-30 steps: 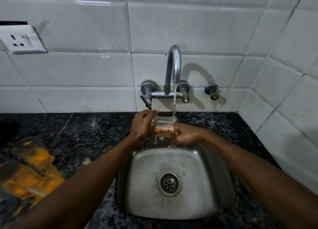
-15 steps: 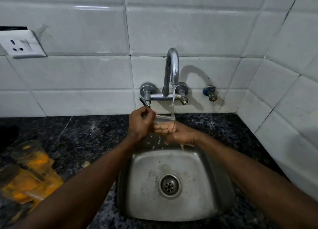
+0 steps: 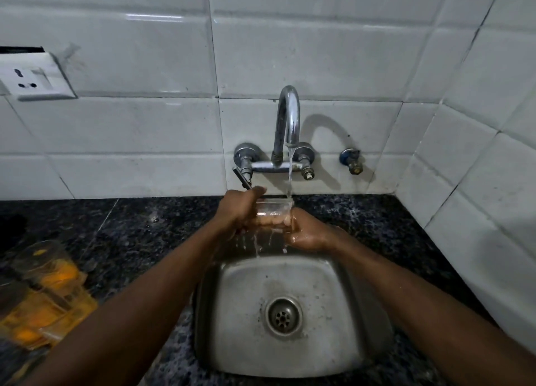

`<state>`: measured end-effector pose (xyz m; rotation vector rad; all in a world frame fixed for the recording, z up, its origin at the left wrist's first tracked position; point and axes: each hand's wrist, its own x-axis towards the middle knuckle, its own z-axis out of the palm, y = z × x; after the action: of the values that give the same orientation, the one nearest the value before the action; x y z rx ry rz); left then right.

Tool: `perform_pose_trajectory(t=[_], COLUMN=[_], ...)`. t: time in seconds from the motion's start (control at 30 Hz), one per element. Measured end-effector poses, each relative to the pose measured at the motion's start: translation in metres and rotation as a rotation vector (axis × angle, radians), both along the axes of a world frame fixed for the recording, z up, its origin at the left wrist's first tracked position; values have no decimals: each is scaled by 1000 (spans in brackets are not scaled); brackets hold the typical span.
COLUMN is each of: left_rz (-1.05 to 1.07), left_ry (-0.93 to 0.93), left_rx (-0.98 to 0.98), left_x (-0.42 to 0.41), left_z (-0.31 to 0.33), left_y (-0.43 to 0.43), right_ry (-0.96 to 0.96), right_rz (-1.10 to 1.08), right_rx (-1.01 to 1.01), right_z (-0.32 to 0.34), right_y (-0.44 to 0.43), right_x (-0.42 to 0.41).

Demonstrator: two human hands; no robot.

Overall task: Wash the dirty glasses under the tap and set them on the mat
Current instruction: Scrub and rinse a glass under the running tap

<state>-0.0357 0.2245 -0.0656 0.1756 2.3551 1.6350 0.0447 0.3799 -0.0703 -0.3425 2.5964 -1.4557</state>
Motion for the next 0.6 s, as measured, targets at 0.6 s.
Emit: perform_pose_trajectory(t=[0.6], left_rz=[54], left_ry=[-293], left_rx=[164], left_x=[7], left_z=[-5], left_y=[3], right_ry=[-67], right_rz=[182], right_rx=[9], right_z=[29], right_y=[4], right_x=[-1])
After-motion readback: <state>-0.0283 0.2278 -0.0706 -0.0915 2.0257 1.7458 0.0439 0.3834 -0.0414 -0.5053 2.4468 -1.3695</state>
